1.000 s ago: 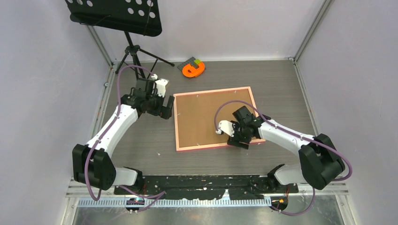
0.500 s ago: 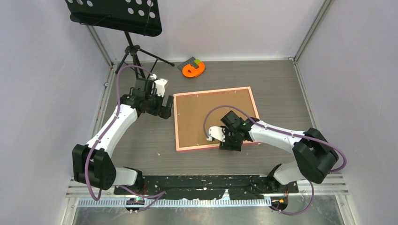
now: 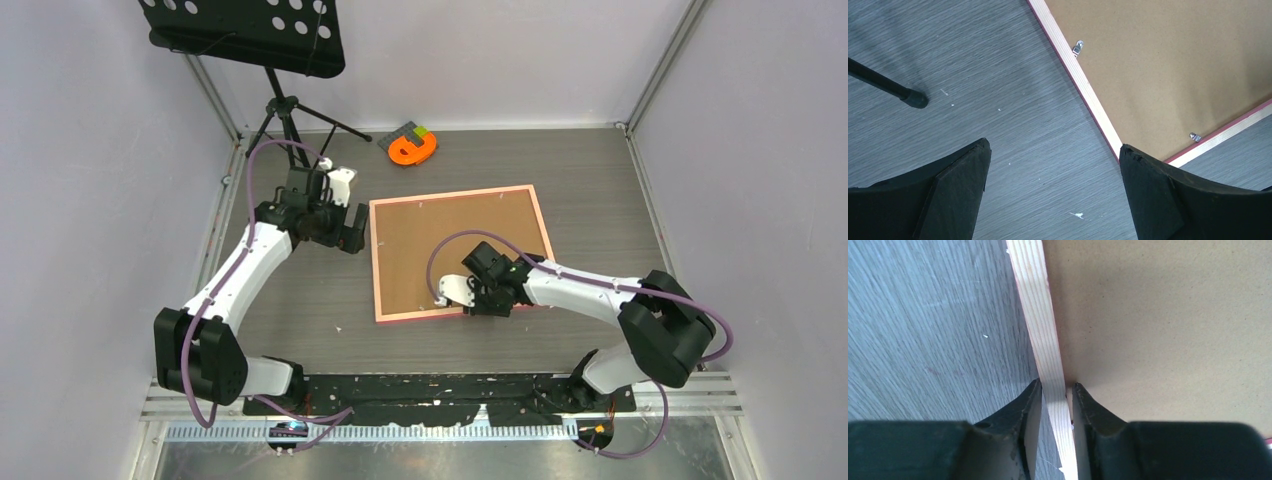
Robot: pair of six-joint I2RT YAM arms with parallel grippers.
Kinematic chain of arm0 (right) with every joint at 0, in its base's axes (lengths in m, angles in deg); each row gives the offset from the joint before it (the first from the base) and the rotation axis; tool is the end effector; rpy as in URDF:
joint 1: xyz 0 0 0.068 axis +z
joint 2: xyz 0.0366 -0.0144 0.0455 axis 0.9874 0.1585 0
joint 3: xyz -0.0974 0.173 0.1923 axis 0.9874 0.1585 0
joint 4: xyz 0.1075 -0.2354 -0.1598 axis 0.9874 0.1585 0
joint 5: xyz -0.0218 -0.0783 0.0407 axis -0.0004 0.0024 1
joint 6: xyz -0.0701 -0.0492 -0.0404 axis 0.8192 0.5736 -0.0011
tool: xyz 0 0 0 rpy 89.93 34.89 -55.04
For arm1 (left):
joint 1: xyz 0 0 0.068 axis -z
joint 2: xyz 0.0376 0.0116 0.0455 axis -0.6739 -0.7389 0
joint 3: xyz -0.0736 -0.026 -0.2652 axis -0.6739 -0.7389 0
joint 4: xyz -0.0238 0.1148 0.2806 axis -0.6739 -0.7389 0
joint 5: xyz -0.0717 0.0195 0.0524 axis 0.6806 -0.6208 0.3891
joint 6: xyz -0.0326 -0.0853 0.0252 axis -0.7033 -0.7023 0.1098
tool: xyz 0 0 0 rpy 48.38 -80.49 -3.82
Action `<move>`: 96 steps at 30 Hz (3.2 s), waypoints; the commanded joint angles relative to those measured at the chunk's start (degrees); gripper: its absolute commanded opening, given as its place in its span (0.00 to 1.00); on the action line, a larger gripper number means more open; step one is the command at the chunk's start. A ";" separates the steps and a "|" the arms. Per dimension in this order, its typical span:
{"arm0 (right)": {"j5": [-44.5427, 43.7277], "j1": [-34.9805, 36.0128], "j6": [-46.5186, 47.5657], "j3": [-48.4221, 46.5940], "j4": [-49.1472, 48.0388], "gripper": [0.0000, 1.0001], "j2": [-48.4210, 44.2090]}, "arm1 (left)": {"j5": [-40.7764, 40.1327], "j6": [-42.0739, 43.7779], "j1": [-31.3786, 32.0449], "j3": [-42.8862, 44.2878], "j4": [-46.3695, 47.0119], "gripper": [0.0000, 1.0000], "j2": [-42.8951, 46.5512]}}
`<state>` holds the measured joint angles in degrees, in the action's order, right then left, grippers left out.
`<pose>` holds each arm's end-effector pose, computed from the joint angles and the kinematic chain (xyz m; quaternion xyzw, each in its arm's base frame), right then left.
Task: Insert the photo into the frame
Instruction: Turn over the photo frame at the center of the board.
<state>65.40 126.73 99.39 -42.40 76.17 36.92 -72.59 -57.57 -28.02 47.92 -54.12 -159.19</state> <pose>0.2099 0.2190 0.0935 -0.6998 0.6940 0.0131 0.1688 0.3375 -0.1025 0.2357 0.1653 0.9288 -0.1204 0.3092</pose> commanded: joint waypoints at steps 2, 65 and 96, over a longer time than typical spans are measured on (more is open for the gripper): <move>0.38 0.44 -1.15 -1.28 -0.35 0.27 2.35 | 0.99 0.59 -0.68 -0.15 -0.36 0.97 0.58; 22.34 -9.15 -9.00 -28.71 18.88 0.06 5.48 | -17.16 34.93 38.07 -29.66 27.68 0.98 25.63; 26.37 -11.65 -9.94 -31.28 21.55 0.06 5.49 | -29.21 49.64 44.45 -31.29 47.46 0.54 6.14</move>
<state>90.20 115.62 91.74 -71.34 97.28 44.15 -100.43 -9.16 16.18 14.44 -9.86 -152.22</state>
